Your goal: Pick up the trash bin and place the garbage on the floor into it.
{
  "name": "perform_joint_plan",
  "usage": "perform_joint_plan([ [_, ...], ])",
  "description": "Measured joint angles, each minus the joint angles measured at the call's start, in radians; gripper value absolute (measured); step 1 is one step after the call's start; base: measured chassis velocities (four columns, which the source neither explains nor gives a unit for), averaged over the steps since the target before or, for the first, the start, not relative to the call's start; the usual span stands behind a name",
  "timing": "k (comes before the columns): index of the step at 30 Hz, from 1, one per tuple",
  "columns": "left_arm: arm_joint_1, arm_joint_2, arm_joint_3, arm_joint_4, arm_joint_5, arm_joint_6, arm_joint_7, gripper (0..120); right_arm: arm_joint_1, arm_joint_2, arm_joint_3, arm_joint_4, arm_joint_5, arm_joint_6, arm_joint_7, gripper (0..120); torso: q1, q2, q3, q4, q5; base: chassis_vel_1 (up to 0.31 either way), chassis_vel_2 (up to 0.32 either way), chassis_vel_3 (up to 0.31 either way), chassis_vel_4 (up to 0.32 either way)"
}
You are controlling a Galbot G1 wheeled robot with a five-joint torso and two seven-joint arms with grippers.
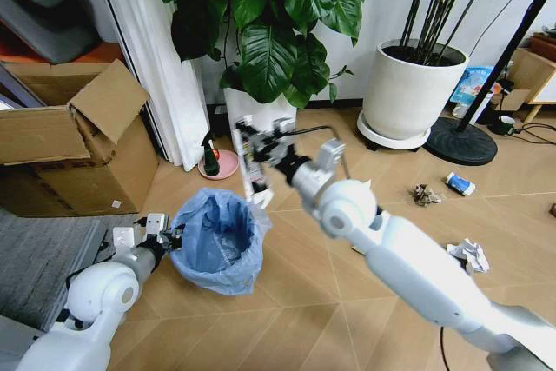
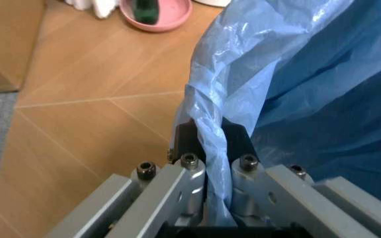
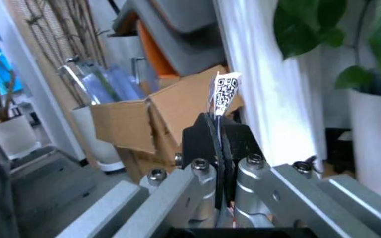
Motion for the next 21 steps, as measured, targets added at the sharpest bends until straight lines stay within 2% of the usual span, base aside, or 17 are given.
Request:
perform_joint_plan([
  [4,-0.006,0.010,0.019,0.002,-0.005,0.005,0.000,0,0.000,0.015,-0.022,-0.010,-0.008,0.001,-0.004,0,0.000,0.000,0.000,0.0002,0.0001,0.000,0.000,0.000,0.000],
  [12,-0.042,0.015,0.040,0.011,-0.020,0.009,-0.003,0,-0.016,-0.001,-0.076,-0.030,-0.043,0.011,-0.020,0,0.000,0.000,0.000,-0.0001,0.0001,0.000,0.000,0.000,0.000],
  [17,-0.056,0.016,0.049,0.012,-0.029,0.010,-0.007,0,-0.017,0.022,-0.103,-0.051,-0.075,0.024,-0.020,0,0.000,0.000,0.000,0.0002,0.0001,0.000,0.000,0.000,0.000],
  [21,-0.059,0.016,0.050,0.012,-0.030,0.010,-0.007,0,-0.014,0.027,-0.117,-0.077,-0.135,0.037,-0.020,14,0.000,0.000,0.000,0.0002,0.0001,0.000,0.000,0.000,0.000],
])
